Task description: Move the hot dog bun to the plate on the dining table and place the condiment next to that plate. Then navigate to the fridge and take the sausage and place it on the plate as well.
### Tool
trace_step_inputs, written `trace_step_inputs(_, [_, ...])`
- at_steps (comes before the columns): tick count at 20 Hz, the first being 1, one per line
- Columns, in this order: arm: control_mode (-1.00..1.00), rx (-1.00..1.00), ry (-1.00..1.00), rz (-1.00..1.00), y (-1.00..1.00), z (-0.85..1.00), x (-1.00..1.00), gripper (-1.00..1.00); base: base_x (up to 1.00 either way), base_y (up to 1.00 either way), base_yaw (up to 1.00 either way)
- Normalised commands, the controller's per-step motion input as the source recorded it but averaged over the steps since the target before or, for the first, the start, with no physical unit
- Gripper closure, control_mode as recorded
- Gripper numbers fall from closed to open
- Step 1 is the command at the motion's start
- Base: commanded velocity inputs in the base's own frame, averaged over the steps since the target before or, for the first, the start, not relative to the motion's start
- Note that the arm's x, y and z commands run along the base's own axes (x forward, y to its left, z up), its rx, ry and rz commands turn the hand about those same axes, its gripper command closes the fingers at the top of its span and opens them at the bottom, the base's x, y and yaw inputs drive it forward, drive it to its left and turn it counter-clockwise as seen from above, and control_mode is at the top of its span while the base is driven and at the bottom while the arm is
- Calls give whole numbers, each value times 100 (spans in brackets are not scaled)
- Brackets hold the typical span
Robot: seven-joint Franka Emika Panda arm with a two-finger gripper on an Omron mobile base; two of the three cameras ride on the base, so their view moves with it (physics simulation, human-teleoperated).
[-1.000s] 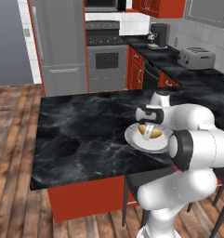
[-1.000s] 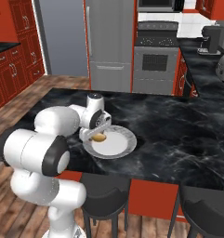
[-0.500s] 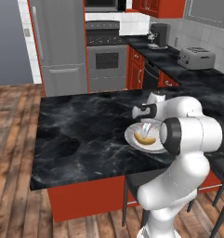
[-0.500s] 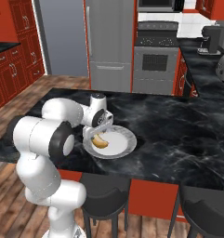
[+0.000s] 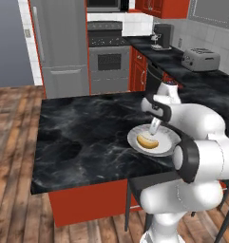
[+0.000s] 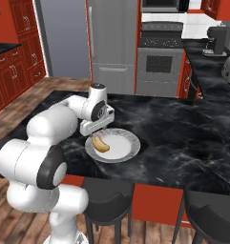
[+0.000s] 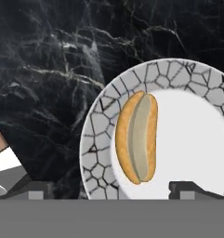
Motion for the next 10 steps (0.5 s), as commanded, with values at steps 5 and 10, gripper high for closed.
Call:
trace_step_inputs(5, [-100, -2, 0, 0, 6, 99, -65, -100, 0, 0, 0])
trace_step_inputs(10, [-100, 0, 0, 0, -2, 83, -63, -100, 0, 0, 0])
